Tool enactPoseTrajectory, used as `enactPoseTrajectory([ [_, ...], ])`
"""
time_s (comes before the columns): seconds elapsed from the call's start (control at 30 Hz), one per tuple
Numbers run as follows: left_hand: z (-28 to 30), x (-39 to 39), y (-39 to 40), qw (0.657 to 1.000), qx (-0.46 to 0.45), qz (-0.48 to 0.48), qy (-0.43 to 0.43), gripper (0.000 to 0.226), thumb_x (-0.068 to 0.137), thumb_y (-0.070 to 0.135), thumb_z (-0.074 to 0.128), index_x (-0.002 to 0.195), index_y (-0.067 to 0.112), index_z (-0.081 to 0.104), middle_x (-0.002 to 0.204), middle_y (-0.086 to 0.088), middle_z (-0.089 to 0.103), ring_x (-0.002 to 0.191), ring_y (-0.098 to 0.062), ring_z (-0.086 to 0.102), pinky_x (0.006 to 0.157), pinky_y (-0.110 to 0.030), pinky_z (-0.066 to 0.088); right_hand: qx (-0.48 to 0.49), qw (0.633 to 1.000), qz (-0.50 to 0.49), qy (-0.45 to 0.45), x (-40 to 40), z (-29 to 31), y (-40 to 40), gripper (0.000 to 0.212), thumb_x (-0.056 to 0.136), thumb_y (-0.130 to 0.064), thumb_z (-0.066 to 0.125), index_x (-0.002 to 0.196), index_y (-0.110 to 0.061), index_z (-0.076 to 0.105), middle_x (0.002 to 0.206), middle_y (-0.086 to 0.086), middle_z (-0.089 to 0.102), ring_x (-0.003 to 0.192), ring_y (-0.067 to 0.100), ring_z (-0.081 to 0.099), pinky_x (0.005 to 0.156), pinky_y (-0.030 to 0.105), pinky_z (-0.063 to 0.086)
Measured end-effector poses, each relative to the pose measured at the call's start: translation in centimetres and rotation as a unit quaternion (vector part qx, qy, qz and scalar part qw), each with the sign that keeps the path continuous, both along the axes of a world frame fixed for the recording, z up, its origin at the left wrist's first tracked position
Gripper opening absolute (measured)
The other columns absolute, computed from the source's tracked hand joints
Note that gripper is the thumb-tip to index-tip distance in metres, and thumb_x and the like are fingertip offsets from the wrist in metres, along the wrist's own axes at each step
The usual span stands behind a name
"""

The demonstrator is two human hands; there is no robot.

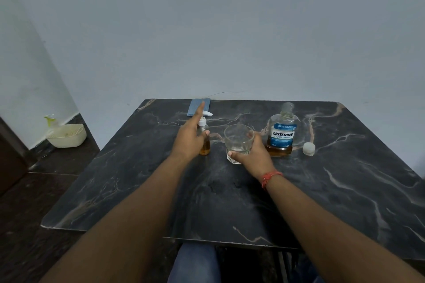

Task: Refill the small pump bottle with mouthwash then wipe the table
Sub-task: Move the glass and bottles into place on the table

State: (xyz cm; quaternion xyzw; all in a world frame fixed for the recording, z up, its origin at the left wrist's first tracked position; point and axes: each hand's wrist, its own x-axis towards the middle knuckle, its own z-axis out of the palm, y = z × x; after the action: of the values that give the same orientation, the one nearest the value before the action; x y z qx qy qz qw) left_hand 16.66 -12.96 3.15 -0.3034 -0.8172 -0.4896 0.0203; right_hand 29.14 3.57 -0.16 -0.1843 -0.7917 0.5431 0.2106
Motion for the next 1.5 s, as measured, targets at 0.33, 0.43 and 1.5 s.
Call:
enactPoseTrajectory([
  [0.33, -1.7, 0.3, 0.2, 0.996, -0.027, 0.011, 0.08, 0.086, 0.092, 0.01, 0.067, 0.146, 0.05, 0.014, 0.128, -0.003, 0.057, 0.106, -0.019, 0.06, 0.086, -0.034, 0.047, 0.012, 1.0, -0.006, -0.005, -0.2, -0.2, -0.2, 0.08, 0.071, -0.027, 0.086, 0.134, -0.022, 0.036, 0.123, -0.01, 0.051, 0.114, 0.01, 0.051, 0.092, 0.02, 0.039],
  [0.43, -1.7, 0.1, 0.1, 0.996, -0.055, 0.003, 0.075, 0.099, 0.092, 0.01, 0.067, 0.148, 0.055, 0.0, 0.129, 0.002, 0.051, 0.102, -0.009, 0.054, 0.086, -0.03, 0.043, 0.02, 1.0, -0.005, -0.008, -0.1, -0.1, -0.1, 0.081, 0.072, -0.028, 0.085, 0.135, -0.021, 0.035, 0.127, -0.008, 0.051, 0.115, 0.01, 0.05, 0.094, 0.022, 0.039],
  [1.5, 2.1, 0.3, 1.7, 0.931, -0.228, -0.112, 0.26, 0.059, 0.089, 0.01, 0.058, 0.138, 0.031, 0.031, 0.097, 0.0, 0.056, 0.072, -0.02, 0.049, 0.061, -0.03, 0.032, 0.01, 1.0, -0.019, -0.003, -0.2, -0.3, -0.2, 0.078, 0.068, -0.029, 0.087, 0.13, -0.021, 0.039, 0.125, -0.004, 0.057, 0.113, 0.013, 0.056, 0.093, 0.024, 0.043],
])
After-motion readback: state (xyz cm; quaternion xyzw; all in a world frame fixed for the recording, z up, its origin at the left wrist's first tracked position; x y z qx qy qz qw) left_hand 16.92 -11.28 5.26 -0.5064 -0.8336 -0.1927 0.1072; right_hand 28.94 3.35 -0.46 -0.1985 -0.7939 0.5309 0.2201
